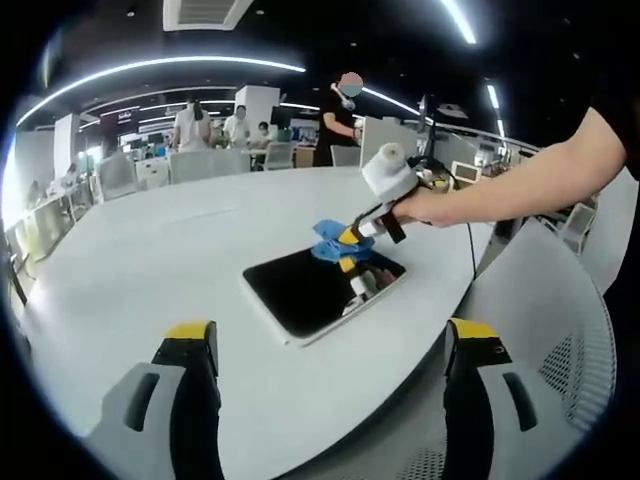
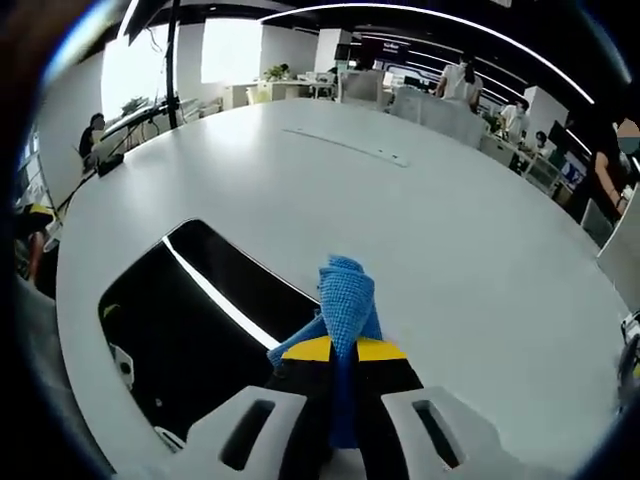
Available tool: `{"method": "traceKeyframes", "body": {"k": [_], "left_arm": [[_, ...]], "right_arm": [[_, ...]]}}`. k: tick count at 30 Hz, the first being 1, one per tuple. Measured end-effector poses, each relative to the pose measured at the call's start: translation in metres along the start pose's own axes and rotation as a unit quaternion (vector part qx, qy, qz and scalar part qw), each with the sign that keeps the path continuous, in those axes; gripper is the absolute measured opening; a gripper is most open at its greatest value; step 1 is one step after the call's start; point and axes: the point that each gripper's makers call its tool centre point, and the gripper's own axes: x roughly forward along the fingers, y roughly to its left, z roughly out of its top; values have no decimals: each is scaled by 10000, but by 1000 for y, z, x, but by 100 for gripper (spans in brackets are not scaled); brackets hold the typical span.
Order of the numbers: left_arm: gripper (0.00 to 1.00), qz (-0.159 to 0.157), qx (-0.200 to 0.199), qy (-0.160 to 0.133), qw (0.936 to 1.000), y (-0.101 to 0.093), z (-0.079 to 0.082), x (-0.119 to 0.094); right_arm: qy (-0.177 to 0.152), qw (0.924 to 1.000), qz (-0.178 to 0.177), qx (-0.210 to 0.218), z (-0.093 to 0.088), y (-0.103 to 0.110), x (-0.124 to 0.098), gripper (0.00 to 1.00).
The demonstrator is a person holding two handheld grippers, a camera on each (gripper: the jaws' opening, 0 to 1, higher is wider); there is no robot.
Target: Wipe the mirror surface with the cleaning cloth until all visible marks leave the cleaned area.
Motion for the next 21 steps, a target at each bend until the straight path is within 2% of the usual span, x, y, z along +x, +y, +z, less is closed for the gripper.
{"method": "traceKeyframes", "body": {"k": [12, 21], "left_arm": [[92, 3, -8, -7, 10000, 0, 0, 0], [92, 18, -35, -23, 10000, 1, 1, 0]], "right_arm": [[-69, 9998, 168, -47, 11, 15, 10, 0], [-138, 9995, 296, -33, 23, 38, 13, 0]]}}
